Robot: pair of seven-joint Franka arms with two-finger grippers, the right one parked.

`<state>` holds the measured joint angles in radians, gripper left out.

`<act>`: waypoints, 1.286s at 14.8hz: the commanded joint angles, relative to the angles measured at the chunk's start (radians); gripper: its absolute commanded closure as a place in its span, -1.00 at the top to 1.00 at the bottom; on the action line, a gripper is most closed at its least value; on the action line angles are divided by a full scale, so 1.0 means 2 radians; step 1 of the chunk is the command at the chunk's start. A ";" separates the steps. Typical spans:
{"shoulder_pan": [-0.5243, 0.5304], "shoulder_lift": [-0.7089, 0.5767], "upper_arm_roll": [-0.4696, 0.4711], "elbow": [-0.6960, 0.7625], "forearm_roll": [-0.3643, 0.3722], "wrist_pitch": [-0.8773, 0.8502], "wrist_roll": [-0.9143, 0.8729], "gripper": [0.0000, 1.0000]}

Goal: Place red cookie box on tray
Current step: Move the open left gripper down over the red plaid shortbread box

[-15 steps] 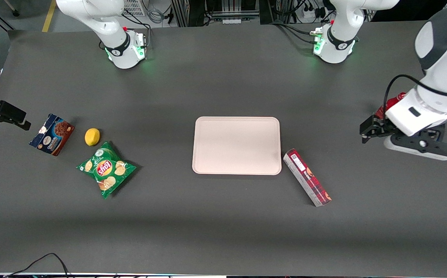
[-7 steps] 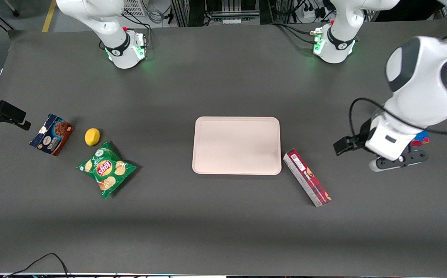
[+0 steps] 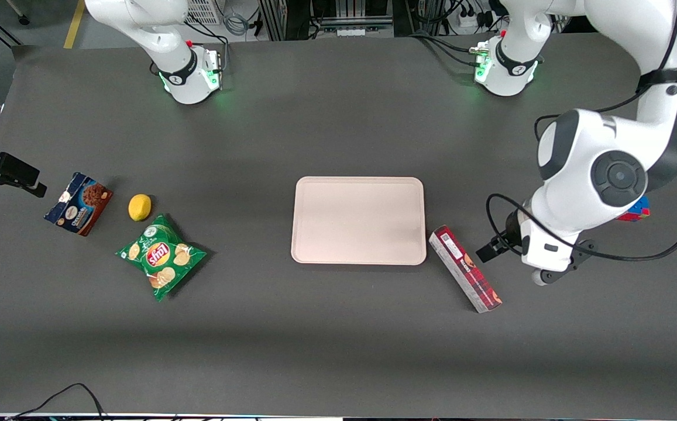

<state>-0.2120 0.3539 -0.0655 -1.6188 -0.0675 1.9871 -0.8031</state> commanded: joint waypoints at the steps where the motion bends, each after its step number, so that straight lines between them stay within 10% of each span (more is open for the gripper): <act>1: -0.004 0.025 0.002 -0.017 -0.001 0.053 -0.017 1.00; 19: -0.010 0.151 0.000 -0.014 0.035 0.170 -0.020 1.00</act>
<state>-0.2221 0.6300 -0.0716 -1.6541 -0.0139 2.2975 -0.8179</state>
